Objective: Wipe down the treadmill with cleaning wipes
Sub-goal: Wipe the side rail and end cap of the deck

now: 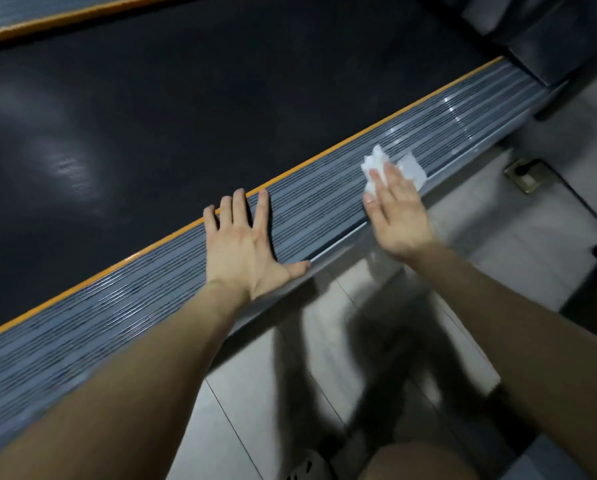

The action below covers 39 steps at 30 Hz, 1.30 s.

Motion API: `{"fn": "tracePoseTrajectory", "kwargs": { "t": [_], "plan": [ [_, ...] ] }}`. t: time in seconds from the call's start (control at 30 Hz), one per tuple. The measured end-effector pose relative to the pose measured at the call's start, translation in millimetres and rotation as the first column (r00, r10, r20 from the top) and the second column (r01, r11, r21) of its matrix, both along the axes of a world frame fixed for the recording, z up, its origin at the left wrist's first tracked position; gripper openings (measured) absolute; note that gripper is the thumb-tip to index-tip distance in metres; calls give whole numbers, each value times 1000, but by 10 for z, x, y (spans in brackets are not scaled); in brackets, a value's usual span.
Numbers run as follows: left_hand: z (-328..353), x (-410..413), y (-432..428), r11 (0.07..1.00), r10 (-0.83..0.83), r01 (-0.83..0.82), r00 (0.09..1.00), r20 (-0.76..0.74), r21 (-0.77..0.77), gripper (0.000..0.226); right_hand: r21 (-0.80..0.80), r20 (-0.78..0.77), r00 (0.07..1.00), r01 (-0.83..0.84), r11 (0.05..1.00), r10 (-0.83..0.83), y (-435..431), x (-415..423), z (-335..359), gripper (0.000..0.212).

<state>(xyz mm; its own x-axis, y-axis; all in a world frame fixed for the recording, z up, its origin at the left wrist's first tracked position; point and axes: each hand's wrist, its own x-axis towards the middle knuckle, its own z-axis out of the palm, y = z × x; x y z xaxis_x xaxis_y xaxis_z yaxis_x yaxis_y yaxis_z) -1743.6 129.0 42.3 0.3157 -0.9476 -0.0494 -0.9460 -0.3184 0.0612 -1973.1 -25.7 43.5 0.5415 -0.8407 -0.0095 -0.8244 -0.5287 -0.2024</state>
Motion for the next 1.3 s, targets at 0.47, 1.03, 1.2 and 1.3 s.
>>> {"fn": "tracePoseTrajectory", "kwargs": {
  "t": [0.47, 1.03, 1.2, 1.3],
  "plan": [
    [-69, 18, 31, 997, 6, -5, 1000, 19, -72, 142, 30, -103, 995, -3, 1000, 6, -320, -265, 122, 89],
    [-112, -335, -266, 991, 132, -132, 991, -4, -19, 157, 8, -42, 661, -750, 661, 750, -77, 47, 125, 78],
    [-72, -341, -298, 990, 144, -144, 989, 18, -3, 159, -14, -26, 901, -433, 901, 432, -845, 280, 134, 75],
    [-67, -336, -290, 990, 144, -144, 990, 5, -11, 157, 21, -54, 945, -322, 947, 323, -758, 450, 79, 80]
  ]
}}
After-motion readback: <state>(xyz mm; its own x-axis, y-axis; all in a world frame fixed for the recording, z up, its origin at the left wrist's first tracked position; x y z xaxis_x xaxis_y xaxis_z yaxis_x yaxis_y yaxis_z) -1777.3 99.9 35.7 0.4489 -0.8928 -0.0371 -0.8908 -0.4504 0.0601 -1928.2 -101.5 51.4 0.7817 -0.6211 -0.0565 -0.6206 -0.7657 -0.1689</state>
